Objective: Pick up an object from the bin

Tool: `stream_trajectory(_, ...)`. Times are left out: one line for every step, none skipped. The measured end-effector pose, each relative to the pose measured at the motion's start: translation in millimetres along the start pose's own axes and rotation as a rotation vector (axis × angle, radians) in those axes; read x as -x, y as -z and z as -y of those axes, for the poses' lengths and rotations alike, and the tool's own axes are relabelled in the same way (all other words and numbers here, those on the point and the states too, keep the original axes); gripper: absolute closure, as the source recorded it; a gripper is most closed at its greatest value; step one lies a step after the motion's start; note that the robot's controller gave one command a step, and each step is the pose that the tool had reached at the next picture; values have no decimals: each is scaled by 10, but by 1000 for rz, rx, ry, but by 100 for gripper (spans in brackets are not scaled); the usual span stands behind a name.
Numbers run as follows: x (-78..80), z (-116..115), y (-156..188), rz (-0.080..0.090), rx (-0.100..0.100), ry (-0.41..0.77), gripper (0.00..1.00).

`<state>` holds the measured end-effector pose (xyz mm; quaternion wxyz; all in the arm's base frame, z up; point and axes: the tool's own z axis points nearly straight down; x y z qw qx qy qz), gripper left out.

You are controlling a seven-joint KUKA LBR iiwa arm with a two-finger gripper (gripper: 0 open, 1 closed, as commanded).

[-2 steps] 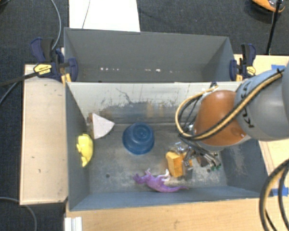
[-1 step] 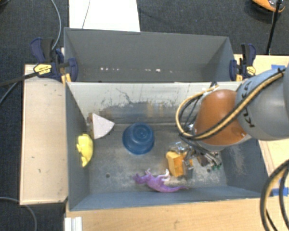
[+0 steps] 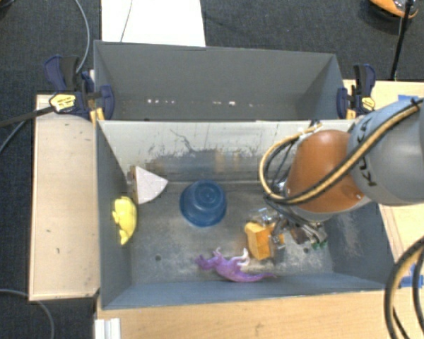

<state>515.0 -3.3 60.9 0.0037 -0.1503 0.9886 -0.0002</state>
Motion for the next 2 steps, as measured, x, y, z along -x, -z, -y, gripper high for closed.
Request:
stream_trajectory(-10, -5, 214, -3, 1, -2, 100)
stream_trajectory(19, 4, 357, 7, -2, -2, 100)
